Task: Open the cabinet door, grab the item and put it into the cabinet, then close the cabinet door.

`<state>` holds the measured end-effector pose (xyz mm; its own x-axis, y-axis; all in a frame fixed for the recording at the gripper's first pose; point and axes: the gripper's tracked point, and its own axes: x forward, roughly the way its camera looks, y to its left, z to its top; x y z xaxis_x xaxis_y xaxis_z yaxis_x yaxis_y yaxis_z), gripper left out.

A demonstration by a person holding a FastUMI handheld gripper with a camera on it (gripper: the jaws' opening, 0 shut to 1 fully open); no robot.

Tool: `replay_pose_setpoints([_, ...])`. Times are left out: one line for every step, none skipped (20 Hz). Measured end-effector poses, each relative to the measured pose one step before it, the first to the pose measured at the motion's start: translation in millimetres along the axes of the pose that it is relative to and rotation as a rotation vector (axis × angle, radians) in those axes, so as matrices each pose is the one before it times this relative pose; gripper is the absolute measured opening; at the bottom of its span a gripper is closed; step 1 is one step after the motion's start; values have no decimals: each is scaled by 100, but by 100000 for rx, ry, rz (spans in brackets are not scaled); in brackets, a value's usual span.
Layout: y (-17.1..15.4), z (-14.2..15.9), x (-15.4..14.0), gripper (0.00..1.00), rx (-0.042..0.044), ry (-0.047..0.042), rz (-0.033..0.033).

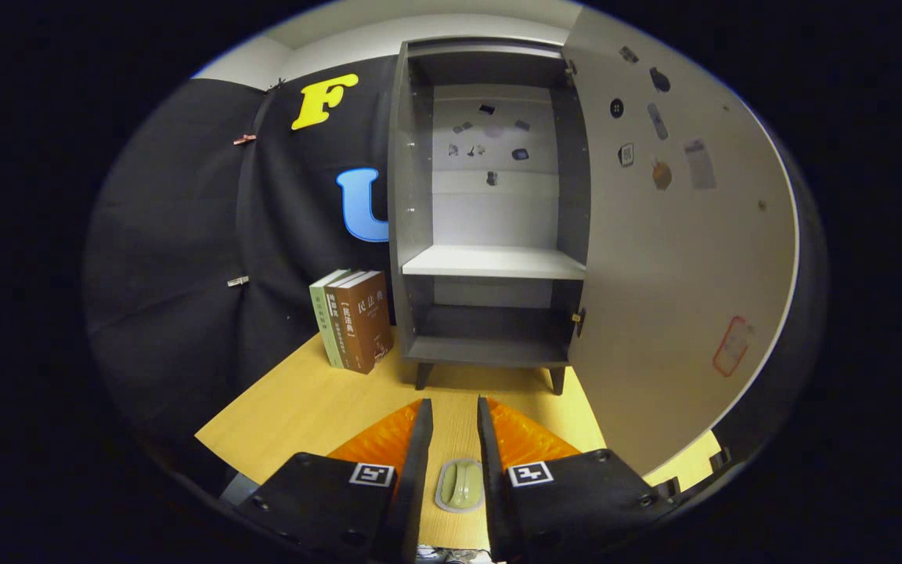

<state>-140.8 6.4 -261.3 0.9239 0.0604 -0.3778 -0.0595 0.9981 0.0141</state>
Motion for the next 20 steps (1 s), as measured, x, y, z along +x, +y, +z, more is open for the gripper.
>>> replay_pose_setpoints([-360,-1134,679,39,-696,3469,-764])
replay_pose_setpoints([-178,-756,589,48,-410,1876,659])
replay_pose_setpoints([-126,-723,661,56,235,1696,430])
replay_pose_setpoints([-60,-1007,777,57,734,2790,434])
replay_pose_setpoints([-78,-848,773,57,652,2507,225])
replay_pose_setpoints([-247,-1020,798,57,673,2589,-381])
replay_pose_setpoints([-191,-1058,744,58,1040,2988,-349])
replay_pose_setpoints([-193,-1041,753,59,1302,2906,-297])
replay_pose_setpoints([-23,-1058,708,59,1644,3024,75])
replay_pose_setpoints([-157,-1086,887,59,1463,3074,-304])
replay_pose_setpoints([-227,-1075,616,59,777,2928,-463])
replay_pose_setpoints([-205,-1058,886,59,88,2977,-564])
replay_pose_setpoints([-58,-734,467,59,-133,2232,-305])
replay_pose_setpoints([-3,-870,708,59,-205,2244,137])
replay_pose_setpoints([54,-712,705,59,-444,2455,155])
replay_pose_setpoints([37,-631,768,59,-462,2012,57])
replay_pose_setpoints([40,-562,626,59,-257,1843,179])
replay_pose_setpoints([82,-479,598,59,-9,1602,232])
replay_pose_setpoints([56,-598,570,59,-149,1550,201])
replay_pose_setpoints([-46,-425,521,59,-415,1581,-355])
